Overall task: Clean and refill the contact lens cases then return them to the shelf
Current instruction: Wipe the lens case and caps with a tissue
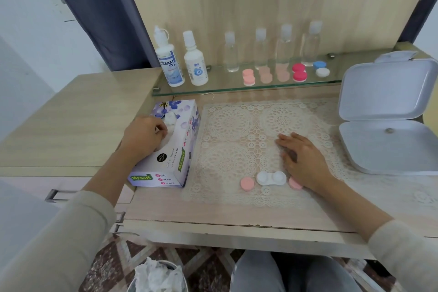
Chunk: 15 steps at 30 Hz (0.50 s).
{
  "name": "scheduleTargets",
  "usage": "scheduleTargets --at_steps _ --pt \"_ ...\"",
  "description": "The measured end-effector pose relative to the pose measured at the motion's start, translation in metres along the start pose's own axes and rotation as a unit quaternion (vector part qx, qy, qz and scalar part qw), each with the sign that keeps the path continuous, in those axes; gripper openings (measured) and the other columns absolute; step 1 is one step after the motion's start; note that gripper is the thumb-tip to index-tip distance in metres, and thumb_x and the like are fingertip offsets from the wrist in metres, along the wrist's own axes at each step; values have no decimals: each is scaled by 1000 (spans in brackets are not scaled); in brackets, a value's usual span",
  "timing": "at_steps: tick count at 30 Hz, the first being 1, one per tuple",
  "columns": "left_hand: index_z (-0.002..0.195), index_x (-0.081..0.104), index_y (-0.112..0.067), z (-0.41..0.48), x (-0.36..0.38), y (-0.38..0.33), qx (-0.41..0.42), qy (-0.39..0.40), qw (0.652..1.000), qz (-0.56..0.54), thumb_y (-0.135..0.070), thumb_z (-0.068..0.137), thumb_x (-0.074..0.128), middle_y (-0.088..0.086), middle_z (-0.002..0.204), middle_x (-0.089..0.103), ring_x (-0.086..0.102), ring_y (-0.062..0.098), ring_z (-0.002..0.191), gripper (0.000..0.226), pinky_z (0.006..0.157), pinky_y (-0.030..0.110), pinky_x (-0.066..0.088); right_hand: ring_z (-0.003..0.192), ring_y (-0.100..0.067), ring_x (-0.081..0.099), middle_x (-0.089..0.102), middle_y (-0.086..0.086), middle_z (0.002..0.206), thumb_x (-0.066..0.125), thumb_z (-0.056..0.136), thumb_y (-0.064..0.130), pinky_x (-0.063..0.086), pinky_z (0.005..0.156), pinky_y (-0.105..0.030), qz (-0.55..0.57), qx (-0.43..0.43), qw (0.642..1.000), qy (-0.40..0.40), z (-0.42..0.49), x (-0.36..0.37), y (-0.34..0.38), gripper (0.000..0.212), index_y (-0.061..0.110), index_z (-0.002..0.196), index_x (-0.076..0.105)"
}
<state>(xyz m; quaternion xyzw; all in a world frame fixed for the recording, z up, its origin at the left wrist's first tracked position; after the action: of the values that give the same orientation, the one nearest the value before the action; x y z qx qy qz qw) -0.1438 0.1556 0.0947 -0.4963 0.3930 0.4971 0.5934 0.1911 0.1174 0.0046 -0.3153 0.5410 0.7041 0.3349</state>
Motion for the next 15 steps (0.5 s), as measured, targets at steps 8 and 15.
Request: scheduleTargets --at_steps 8,15 --pt "86 66 0 5 -50 -15 16 -129 987 -99 -3 84 58 16 90 65 55 28 82 9 78 35 44 133 -19 35 51 3 134 53 89 9 23 108 -29 3 0 1000 1 0 0 -1 36 15 124 57" --pt "95 55 -3 6 -72 -46 56 -132 979 -142 -9 90 51 8 89 60 55 24 81 9 74 32 44 133 -20 35 51 2 134 54 88 8 23 109 -32 4 -3 1000 3 -1 0 -1 37 14 124 57"
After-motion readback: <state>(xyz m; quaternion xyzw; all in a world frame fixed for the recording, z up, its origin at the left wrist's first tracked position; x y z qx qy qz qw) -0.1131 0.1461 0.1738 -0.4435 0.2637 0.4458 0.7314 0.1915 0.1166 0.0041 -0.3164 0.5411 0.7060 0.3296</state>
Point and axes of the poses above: each hand's wrist, its own z-axis towards the middle knuckle, its own x-axis out of the palm, y = z × x, the point moved 7 cm from there along z, towards the middle knuckle
